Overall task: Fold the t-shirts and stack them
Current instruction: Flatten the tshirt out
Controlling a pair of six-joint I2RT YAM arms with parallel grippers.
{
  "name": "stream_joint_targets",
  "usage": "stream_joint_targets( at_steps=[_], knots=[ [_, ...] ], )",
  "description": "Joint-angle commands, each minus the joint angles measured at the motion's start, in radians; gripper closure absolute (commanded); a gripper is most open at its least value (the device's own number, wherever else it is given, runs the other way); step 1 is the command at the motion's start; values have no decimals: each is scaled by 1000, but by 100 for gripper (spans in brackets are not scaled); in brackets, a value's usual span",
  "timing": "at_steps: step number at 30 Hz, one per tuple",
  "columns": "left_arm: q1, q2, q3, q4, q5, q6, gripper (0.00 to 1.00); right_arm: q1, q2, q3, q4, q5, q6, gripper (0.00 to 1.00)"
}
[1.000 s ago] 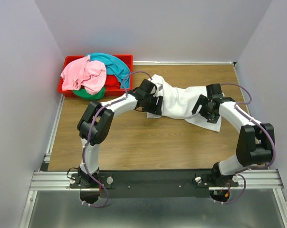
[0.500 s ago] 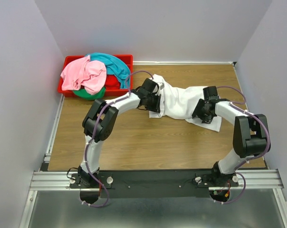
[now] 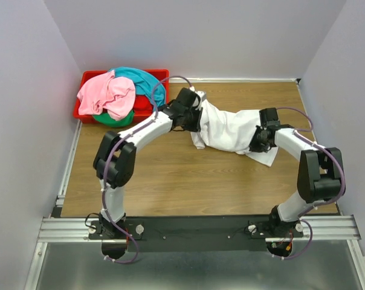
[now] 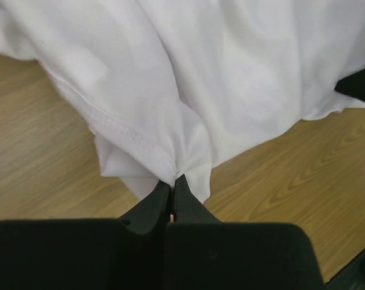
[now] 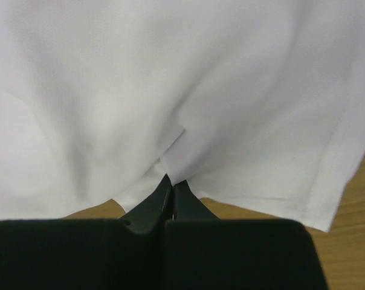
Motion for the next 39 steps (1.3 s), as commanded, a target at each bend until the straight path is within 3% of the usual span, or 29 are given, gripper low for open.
stream_joint_targets(
  at_steps=[1,10,16,17,18,19,20,22,23,25,30,33,39],
  knots=[
    [10,-196,69,-103,-94,18,100,-3,-182,86,-122,27,-20,97],
    [75,-342,158,-217,-122,4,100,-1,-308,286,-283,155,-58,97],
    [136,-138,345,-191,-37,41,100,-7,-72,461,-258,230,-87,96],
    [162,-95,385,-202,-44,34,97,-16,-35,484,-237,212,-98,88],
    [173,-16,469,-223,-50,29,89,-21,41,538,-234,196,-102,78],
    [179,18,506,-229,-60,25,79,-24,71,566,-232,184,-107,62],
    [187,44,538,-237,-79,24,61,-24,100,596,-234,161,-115,37],
    [185,83,592,-248,-99,35,53,-26,120,625,-234,137,-121,20],
    [185,80,586,-246,-94,35,46,-26,117,631,-234,129,-119,11],
    [176,24,478,-202,-96,41,42,-26,97,588,-234,133,-116,7],
    [171,-125,75,-81,-91,15,39,-29,27,397,-229,126,-101,9],
    [170,-203,-82,-26,-97,-2,39,-30,-38,253,-194,81,-79,11],
    [170,-198,-152,54,-99,-17,41,-30,-53,149,-146,22,-60,18]
  ],
)
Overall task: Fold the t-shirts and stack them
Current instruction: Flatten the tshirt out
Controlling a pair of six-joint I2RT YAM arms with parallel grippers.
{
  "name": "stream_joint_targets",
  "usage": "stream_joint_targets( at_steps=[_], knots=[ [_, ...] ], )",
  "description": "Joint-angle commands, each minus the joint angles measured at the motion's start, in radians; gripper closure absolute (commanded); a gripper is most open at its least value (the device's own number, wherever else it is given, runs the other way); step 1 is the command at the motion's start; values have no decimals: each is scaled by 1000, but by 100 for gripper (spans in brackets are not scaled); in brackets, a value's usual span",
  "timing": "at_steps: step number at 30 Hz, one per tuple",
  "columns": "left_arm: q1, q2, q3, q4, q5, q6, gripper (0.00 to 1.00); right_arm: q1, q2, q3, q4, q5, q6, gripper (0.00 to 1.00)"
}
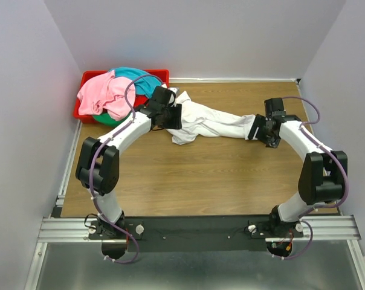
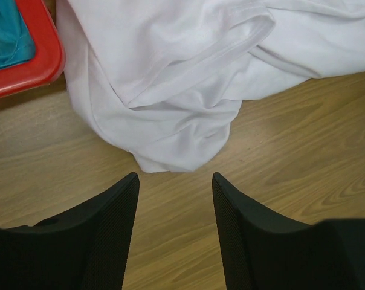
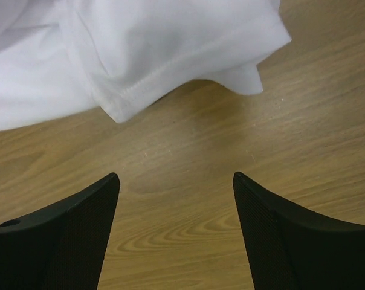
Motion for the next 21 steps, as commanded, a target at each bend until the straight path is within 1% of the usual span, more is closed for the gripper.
stream_joint_targets(
  at_steps=[1,4,8,10,15,19,21],
  knots=[
    [1,6,2,108,-15,-21,42,-6,-4,-23,43,-67,22,18],
    [2,44,42,136,-29,-31,46,-4,8,1,52,-81,24,20],
    [2,112,115,137,-83,-37,46,-6,23,29,57,-101,25,20],
    [7,133,129,131,-90,-32,47,-4,25,31,59,-104,28,20],
    [19,195,129,147,-98,-34,49,-6,14,6,69,-105,39,20],
    [27,209,119,136,-109,-45,50,-6,-4,-23,74,-105,45,20],
    [27,209,103,133,-152,-51,50,-6,-9,-32,75,-105,47,20]
  ],
)
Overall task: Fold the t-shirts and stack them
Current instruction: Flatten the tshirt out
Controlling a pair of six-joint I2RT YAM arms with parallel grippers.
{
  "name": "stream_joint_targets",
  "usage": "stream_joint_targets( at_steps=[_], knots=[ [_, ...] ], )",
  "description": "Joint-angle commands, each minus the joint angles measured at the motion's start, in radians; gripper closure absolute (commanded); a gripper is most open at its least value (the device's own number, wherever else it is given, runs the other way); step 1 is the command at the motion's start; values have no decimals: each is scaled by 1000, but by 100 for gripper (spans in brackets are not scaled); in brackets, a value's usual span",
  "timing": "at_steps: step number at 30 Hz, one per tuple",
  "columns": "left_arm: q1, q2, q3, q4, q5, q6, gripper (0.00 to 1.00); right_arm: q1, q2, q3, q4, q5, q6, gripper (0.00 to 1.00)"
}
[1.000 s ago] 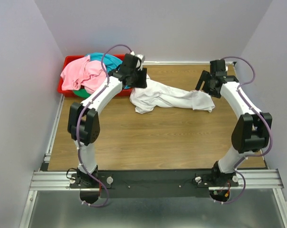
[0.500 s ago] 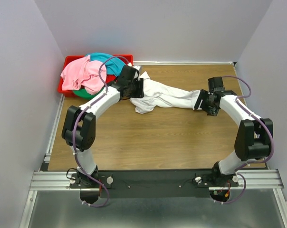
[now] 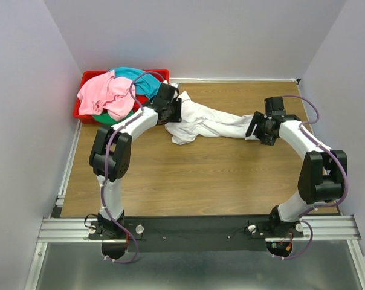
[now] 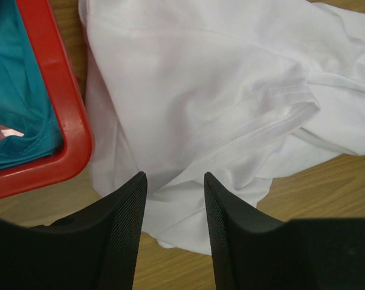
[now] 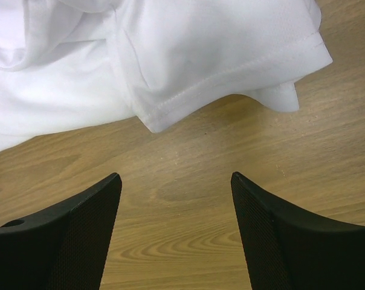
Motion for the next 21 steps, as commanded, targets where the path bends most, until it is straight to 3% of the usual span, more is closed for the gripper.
stream_joint_targets(
  at_steps=[1,21],
  knots=[
    [8,2,-21,3,-79,-18,50,-6,-24,-32,14,-21,18,20],
    [10,86,-17,26,-56,-9,50,-6,-9,-31,17,-55,21,20]
  ],
)
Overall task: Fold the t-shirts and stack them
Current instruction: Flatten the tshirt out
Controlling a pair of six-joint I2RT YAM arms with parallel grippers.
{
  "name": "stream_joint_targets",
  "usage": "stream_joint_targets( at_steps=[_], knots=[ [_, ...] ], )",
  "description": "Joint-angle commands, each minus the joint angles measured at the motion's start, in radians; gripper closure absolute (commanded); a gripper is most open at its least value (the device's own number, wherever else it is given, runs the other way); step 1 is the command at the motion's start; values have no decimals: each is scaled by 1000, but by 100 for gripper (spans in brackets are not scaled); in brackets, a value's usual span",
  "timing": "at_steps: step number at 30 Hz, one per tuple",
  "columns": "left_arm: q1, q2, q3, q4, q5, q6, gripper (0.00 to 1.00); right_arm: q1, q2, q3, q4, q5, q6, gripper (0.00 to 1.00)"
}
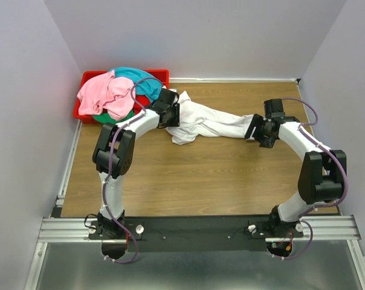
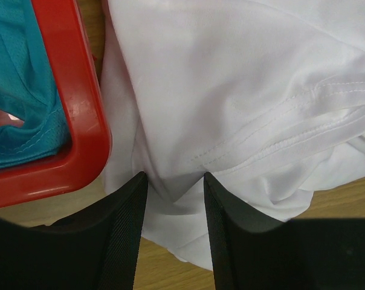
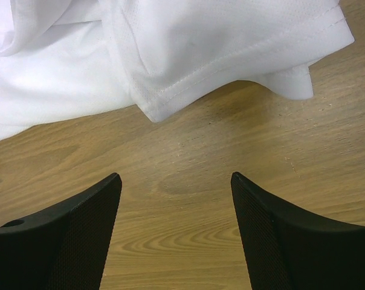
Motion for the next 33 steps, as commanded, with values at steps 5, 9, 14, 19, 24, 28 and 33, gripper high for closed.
stream_joint_targets(
  at_steps=[5,9,14,19,24,28,33],
  knots=[
    [4,32,19,5,-9,8,50,-6,-15,-5,13,-18,8,20],
    [4,4,47,-7,-23,8,50,-6,-14,-5,13,-23,8,20],
    [4,-6,104,-41,-41,4,50,-4,-14,-2,13,-29,9,19],
    [4,24,122,-47,-44,14,50,-6,-14,-5,15,-32,6,20],
    [4,61,125,-47,-47,20,50,-6,-14,-1,13,-32,6,20],
    [4,81,130,-48,-69,27,50,-6,-12,2,15,-34,6,20],
    [6,103,137,-48,-69,31,50,-4,-11,1,13,-37,9,20]
  ],
)
